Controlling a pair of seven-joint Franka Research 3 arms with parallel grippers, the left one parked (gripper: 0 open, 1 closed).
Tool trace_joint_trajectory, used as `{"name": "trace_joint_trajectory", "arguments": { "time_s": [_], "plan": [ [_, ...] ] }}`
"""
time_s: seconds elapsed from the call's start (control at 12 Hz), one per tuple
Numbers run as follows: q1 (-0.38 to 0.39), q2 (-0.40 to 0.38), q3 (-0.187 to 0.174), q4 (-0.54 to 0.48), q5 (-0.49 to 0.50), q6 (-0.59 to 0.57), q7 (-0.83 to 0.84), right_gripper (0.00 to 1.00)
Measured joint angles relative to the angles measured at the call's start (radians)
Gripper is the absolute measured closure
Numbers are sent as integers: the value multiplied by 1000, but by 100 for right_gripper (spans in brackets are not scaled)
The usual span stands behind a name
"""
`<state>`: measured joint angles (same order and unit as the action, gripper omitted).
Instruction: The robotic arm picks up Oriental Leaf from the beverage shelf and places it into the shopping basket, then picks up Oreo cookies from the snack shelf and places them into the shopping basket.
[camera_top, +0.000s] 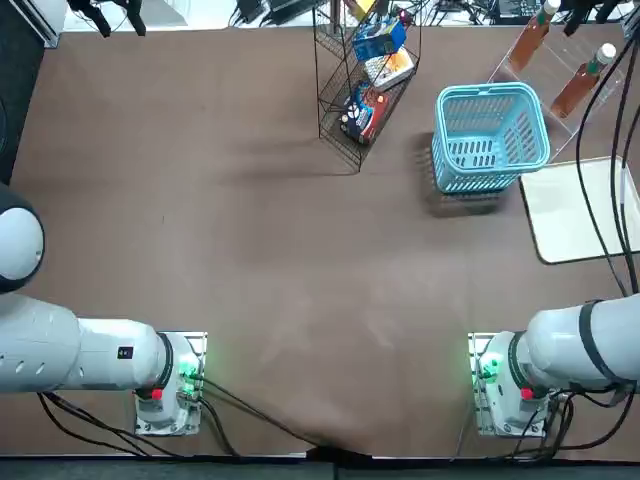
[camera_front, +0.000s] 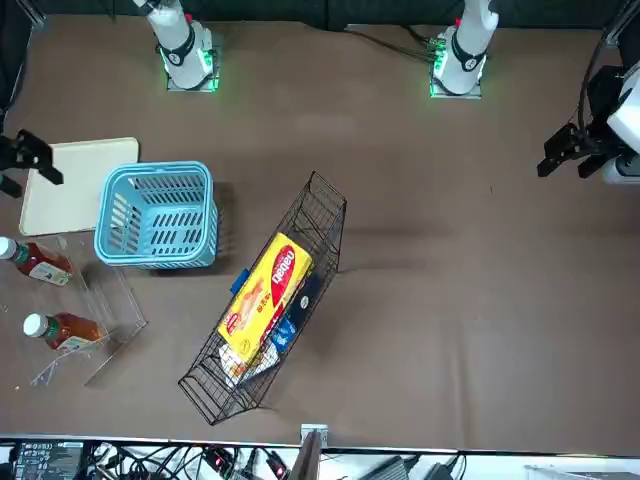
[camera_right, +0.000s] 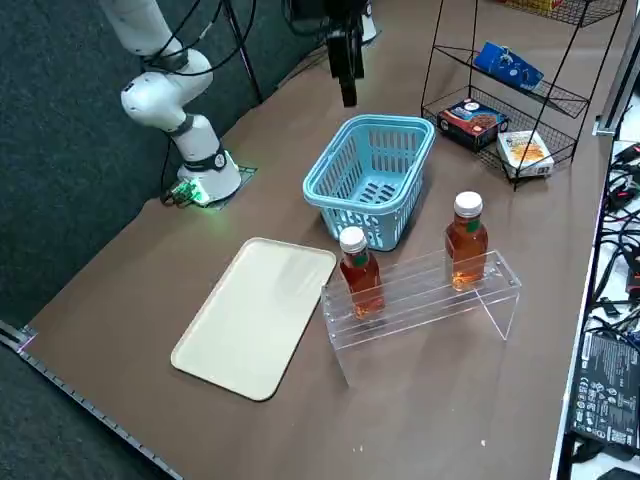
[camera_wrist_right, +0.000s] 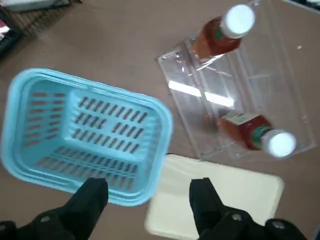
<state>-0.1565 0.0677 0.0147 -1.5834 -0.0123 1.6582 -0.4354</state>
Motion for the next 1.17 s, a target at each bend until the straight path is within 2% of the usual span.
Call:
{"name": "trace_joint_trajectory", "arguments": {
  "time_s": [0.25, 0.67, 0.83, 1.17],
  "plan": [
    [-87, 60, -4, 41, 0, 33, -198, 0],
    [-216, 206, -7, 194, 0, 40, -466, 0],
    [-239, 261, -7, 234, 0, 46, -533, 0],
    [-235, 284, -2, 239, 0, 67, -553, 0]
  ]
}}
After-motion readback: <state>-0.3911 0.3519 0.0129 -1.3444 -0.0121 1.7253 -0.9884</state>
